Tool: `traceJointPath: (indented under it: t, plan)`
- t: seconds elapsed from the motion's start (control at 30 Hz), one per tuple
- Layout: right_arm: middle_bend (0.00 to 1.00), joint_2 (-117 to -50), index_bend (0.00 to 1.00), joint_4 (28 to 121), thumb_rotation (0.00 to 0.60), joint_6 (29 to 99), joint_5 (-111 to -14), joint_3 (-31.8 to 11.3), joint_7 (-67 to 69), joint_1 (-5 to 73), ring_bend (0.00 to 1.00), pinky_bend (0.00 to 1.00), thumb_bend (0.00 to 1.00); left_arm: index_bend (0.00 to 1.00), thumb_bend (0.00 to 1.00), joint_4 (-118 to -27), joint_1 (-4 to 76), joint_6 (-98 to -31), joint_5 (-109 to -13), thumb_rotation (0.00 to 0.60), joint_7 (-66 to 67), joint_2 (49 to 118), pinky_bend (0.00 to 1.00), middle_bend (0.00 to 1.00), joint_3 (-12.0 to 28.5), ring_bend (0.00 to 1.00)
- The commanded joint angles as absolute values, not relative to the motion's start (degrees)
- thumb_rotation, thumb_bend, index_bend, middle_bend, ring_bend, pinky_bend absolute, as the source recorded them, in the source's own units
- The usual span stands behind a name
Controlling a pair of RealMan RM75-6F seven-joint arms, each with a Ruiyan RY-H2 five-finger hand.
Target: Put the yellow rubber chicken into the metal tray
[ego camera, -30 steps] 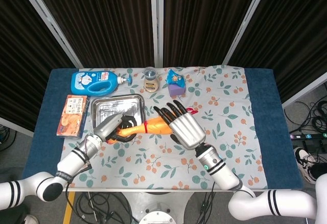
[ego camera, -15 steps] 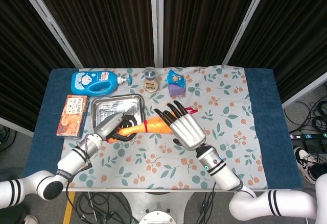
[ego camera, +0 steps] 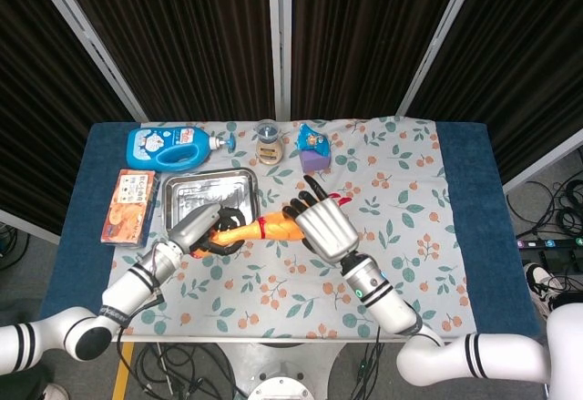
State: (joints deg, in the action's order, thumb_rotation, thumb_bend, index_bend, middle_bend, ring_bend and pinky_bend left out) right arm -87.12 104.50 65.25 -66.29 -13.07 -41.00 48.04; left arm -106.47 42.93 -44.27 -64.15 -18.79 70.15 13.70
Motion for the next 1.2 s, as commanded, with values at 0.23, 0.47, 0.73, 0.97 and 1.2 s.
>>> traceJointPath:
  t: [0.23, 0.47, 0.73, 0.97, 1.2]
  plan:
    - [0.77, -88.9, 0.77, 103.3, 0.600, 65.1, -67.2, -12.0, -41.5, 48.6, 0.46, 0.13, 0.72, 0.78, 0.80, -106.8, 42.9, -44.8, -64.5, 0.600, -18.6, 70.1, 0.87, 0.85, 13.9, 0.78]
    - [0.85, -89.7, 0.89, 103.2, 0.600, 64.9, -67.4, -11.3, -41.4, 48.7, 0.53, 0.15, 0.84, 0.78, 0.80, -106.5, 42.8, -44.8, -64.2, 0.600, -18.7, 70.3, 0.87, 0.85, 13.7, 0.78]
    - [0.87, -89.6, 0.92, 103.3, 0.600, 64.8, -66.9, -11.1, -41.4, 48.5, 0.56, 0.15, 0.84, 0.78, 0.80, -106.0, 42.7, -44.8, -64.4, 0.600, -18.9, 70.5, 0.87, 0.85, 13.5, 0.78]
    - [0.46, -87.1, 0.31, 105.0, 0.600, 66.3, -65.9, -13.0, -39.1, 47.4, 0.24, 0.11, 0.25, 0.78, 0.80, -104.7, 42.1, -46.0, -63.9, 0.600, -17.9, 71.2, 0.87, 0.85, 13.0, 0.78]
    - [0.17, -83.8, 0.01, 107.3, 0.600, 67.3, -65.4, -13.6, -37.1, 46.0, 0.08, 0.03, 0.09, 0.78, 0.80, -102.5, 41.7, -46.8, -64.4, 0.600, -17.3, 71.8, 0.86, 0.84, 12.7, 0.77]
